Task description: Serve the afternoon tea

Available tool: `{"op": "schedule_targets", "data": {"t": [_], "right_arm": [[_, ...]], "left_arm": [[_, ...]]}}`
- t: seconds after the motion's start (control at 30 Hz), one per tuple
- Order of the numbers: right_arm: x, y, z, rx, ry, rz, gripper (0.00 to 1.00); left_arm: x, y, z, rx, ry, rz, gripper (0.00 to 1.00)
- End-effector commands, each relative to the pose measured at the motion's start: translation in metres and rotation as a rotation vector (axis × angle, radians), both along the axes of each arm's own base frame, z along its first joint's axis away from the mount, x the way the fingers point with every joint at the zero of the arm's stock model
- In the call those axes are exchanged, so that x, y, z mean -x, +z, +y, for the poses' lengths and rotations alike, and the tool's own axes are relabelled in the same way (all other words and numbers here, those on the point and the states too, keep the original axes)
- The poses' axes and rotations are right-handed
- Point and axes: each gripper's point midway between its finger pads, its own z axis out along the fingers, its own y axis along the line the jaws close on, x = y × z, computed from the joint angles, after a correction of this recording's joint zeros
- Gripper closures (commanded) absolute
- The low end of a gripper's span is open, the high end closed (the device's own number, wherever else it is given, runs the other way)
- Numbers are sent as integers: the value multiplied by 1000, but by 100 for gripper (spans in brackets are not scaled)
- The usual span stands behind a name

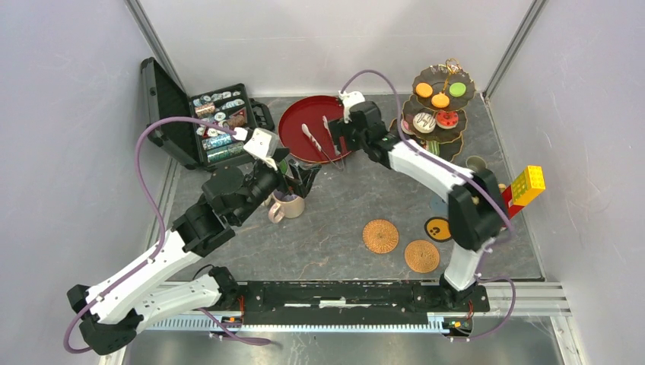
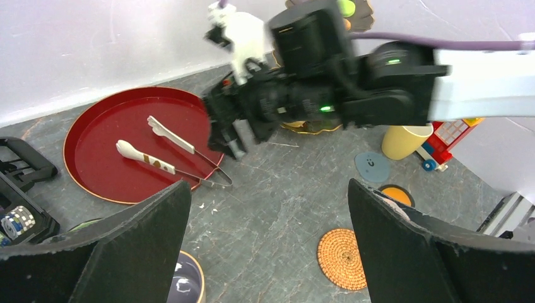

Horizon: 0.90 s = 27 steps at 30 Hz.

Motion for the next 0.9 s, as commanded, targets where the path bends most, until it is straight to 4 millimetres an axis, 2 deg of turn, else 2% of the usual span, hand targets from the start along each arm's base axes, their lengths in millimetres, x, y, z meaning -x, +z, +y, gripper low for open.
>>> {"op": "schedule_targets", "data": {"t": [0.0,0.17,0.3,0.37,0.57,0.63,0.7,0.77,0.87], "right_arm": [[37,41,-40,34,-26,-88,14],[97,8,-80,87,-21,-4,29],[137,-9,-119,175,-57,56,44],[157,-18,-129,193,-61,100,52],[215,-48,-120,195,34,194,68],[227,-58,-124,212,33,218,76],[235,-60,-118,182,54,232,83],[247,-69,-113,184,85,251,86],[252,-78,-117,227,89,261,89]], "left_arm": [[6,18,4,62,-8,-26,0],[9,21,4,77,-19,-30,0],[10,23,3,83,-25,-30,0],[10,22,4,83,-23,-30,0],[10,23,4,84,-21,-31,0],[10,22,3,85,-25,-29,0],[10,21,2,84,-28,-25,0],[9,20,1,81,-27,-23,0],[9,19,2,78,-24,-22,0]]}}
